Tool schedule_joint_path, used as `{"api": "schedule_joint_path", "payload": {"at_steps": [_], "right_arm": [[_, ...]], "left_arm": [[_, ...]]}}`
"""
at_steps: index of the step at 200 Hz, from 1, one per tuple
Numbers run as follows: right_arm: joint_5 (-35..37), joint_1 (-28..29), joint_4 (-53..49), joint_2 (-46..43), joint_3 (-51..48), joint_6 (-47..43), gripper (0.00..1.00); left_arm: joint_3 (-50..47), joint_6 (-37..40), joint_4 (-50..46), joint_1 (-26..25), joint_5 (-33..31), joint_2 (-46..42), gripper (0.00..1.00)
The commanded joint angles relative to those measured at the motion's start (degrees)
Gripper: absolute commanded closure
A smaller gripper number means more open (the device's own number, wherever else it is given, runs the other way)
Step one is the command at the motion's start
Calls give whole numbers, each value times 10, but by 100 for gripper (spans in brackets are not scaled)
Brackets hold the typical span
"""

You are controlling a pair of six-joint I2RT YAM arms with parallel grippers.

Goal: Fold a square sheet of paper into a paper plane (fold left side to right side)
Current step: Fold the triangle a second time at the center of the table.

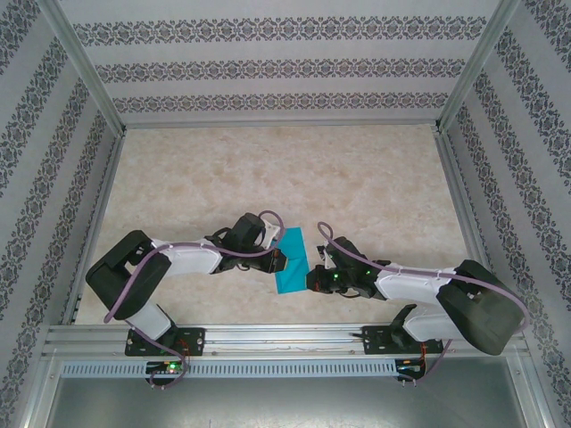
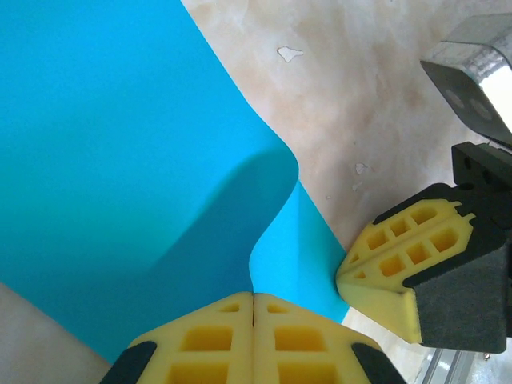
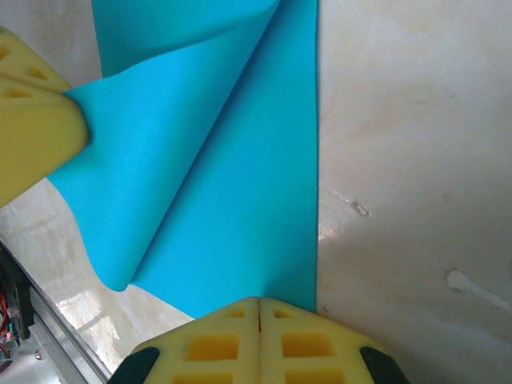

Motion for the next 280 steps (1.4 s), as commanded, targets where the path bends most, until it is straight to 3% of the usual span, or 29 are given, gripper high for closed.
{"api": "schedule_joint_path", "payload": {"at_steps": [1, 280], "right_arm": [[-2, -8, -28, -6, -4, -13, 100], [-4, -12, -30, 0, -8, -11, 100]], "left_arm": [[19, 33, 4, 11, 11, 10, 100], [10, 44, 16, 25, -10, 32, 100]]}}
